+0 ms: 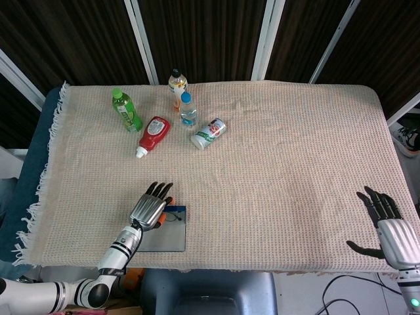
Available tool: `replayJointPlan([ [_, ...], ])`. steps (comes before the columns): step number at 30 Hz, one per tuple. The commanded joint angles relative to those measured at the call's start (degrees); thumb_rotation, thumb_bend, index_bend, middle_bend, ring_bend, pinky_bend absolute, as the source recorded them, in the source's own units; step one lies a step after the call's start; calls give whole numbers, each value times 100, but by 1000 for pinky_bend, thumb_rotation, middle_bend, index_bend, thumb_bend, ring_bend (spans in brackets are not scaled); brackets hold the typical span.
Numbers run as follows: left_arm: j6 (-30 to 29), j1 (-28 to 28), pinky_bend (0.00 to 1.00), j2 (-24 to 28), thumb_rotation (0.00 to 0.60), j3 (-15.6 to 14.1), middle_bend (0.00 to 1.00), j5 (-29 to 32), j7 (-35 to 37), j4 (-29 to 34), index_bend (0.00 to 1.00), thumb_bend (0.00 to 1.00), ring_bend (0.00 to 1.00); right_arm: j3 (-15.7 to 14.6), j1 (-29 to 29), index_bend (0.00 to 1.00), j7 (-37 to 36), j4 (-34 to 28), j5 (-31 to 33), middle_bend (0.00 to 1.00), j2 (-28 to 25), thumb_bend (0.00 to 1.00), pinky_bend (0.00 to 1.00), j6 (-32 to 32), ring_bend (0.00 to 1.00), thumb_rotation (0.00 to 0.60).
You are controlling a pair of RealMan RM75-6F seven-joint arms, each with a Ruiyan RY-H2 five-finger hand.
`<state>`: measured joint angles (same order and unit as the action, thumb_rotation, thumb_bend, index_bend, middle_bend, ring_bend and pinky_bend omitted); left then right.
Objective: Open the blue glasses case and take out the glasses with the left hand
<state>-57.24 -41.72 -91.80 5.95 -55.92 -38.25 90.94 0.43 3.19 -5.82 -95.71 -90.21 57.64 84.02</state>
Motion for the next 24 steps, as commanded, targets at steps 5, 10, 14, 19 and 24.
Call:
replayJointPlan([
  [5,-19,-22,0,57,600,-19,0,-5,81,15,362,447,0,-3,10,0,50,-11,11,0,16,176,0,-24,0,600],
  [10,0,-63,0,23,600,-26,0,59,86,-53,382,456,0,-1,-1,0,25,-16,7,0,10,176,0,7,0,600],
  [14,-35,-77,0,6,600,-51,0,43,69,-91,399,459,0,3,-2,0,2,-8,16,0,4,176,0,11,0,600],
  [19,-60,-89,0,-13,600,-63,0,50,83,-108,423,460,0,2,4,0,-5,-12,21,0,-2,176,0,-2,0,600],
  [24,-82,-97,0,-25,600,-71,0,43,103,-128,437,458,0,11,-1,0,-13,-9,34,0,1,176,0,12,0,600],
])
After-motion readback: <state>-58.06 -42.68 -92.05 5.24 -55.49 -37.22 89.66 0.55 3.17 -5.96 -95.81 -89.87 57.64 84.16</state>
